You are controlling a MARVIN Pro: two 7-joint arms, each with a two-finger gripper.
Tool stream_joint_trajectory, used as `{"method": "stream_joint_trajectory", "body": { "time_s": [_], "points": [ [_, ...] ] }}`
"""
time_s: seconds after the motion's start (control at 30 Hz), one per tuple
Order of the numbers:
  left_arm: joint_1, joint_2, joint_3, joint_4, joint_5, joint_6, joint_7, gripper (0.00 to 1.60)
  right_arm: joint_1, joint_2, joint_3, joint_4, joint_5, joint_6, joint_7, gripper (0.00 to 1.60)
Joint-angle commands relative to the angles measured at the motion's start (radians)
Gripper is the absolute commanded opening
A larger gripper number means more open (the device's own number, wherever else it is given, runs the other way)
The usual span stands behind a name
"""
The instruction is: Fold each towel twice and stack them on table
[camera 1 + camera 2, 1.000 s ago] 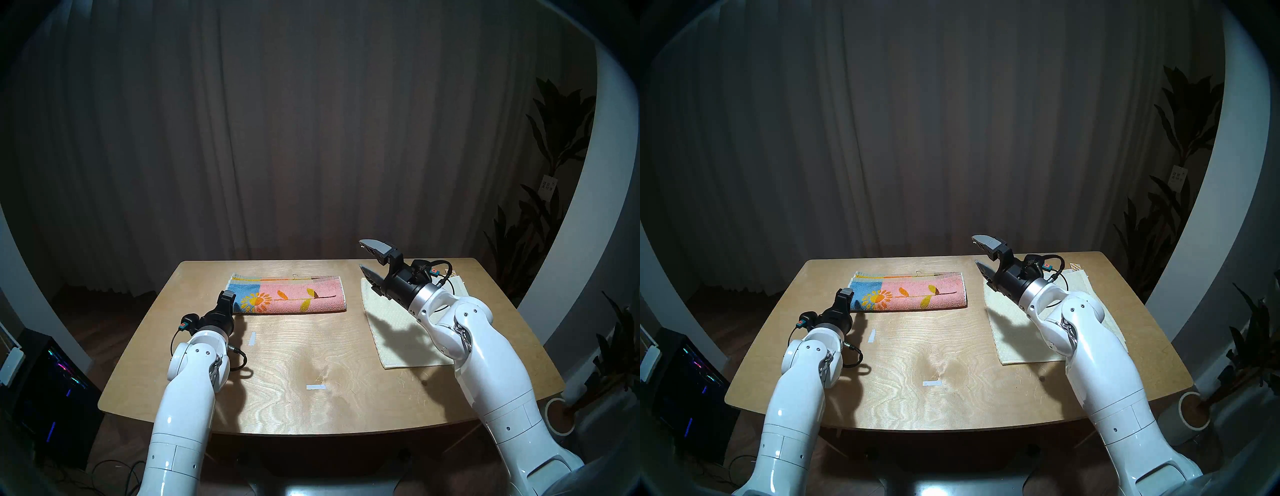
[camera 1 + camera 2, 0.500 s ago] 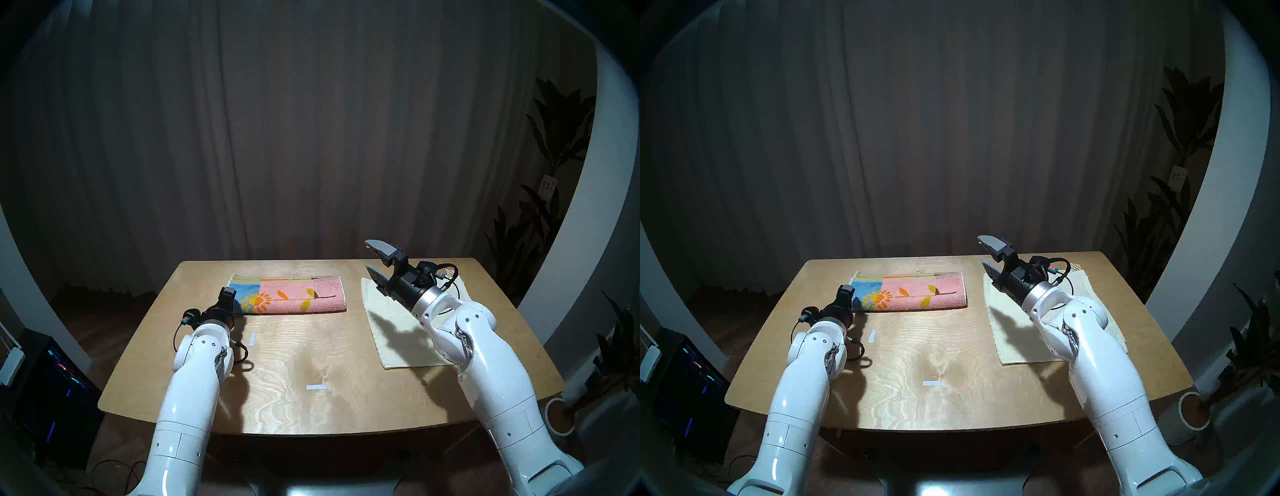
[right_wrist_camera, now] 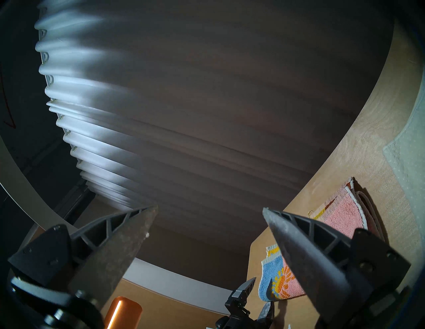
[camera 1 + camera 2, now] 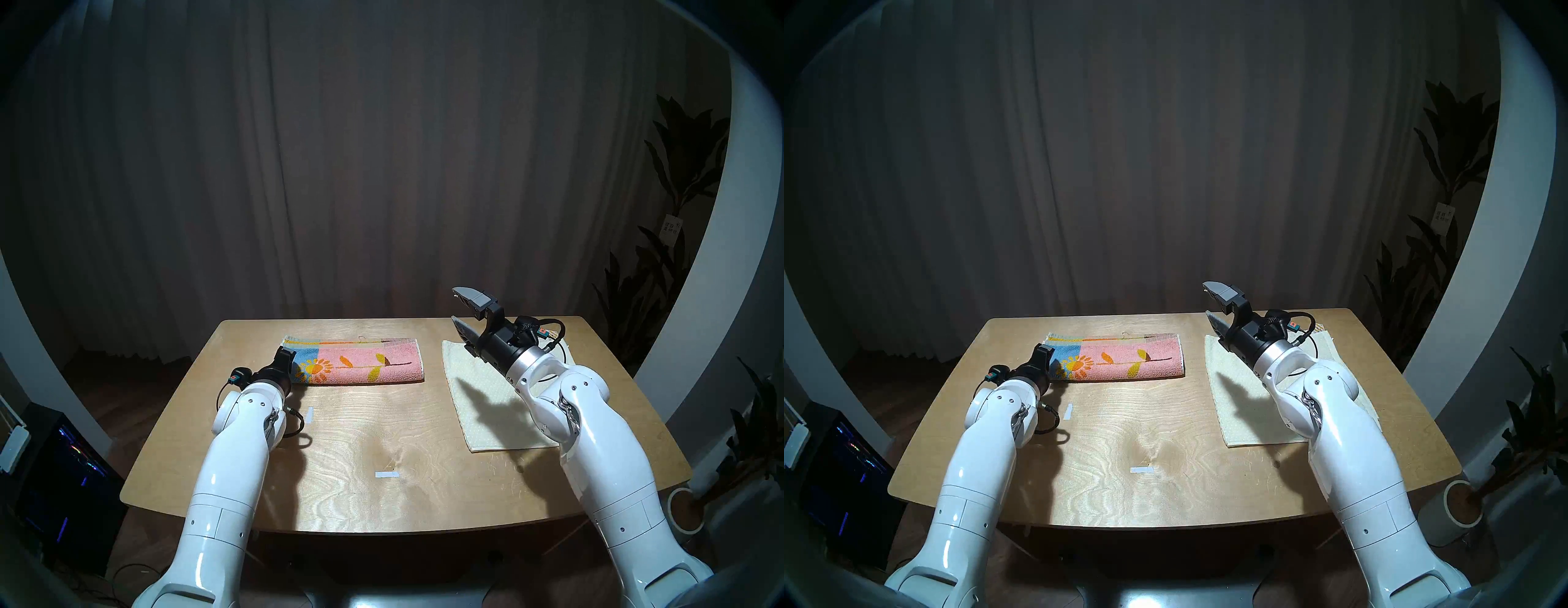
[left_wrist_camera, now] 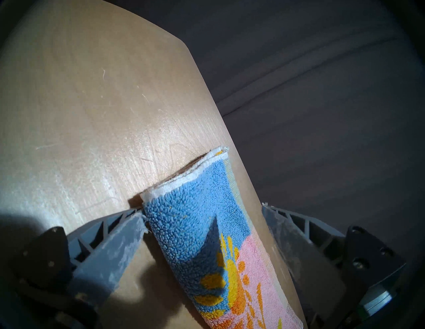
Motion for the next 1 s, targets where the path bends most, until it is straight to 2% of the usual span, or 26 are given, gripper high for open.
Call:
{"method": "stream_joint_trajectory", "body": {
  "time_s": [0.0,0.47,0.5,0.53,0.57,0.6,0.8,0.93,0.97],
  "points": [
    [-0.079,0.009,0.017,0.064,0.003,0.026,0.002,1.60,0.016,-0.009,0.011,-0.019,0.003,-0.016,-0.009,1.60],
    [-0.118,0.014,0.041,0.148,0.013,0.030,-0.003,1.60,0.009,-0.008,0.022,-0.022,-0.008,-0.048,-0.023,1.60],
    [-0.120,0.013,0.042,0.155,0.014,0.028,-0.007,0.79,0.009,-0.008,0.022,-0.022,-0.007,-0.048,-0.023,1.60],
    [-0.121,0.013,0.043,0.160,0.014,0.027,-0.011,0.46,0.009,-0.007,0.022,-0.022,-0.008,-0.049,-0.022,1.60],
    [-0.123,0.012,0.043,0.165,0.013,0.029,-0.011,0.28,0.009,-0.007,0.022,-0.022,-0.008,-0.050,-0.021,1.60],
    [-0.125,0.013,0.046,0.169,0.015,0.028,-0.013,0.00,0.009,-0.007,0.023,-0.022,-0.008,-0.051,-0.021,1.60],
    [-0.129,0.011,0.051,0.176,0.025,0.023,-0.021,0.00,0.012,-0.008,0.024,-0.020,-0.015,-0.057,-0.023,1.60],
    [-0.108,0.008,0.052,0.128,0.043,-0.001,-0.008,0.00,0.015,-0.009,0.025,-0.013,-0.017,-0.056,-0.021,1.60],
    [-0.100,0.015,0.064,0.106,0.068,-0.016,-0.005,0.00,0.016,-0.009,0.025,-0.010,-0.018,-0.056,-0.019,1.60]
  ]
}}
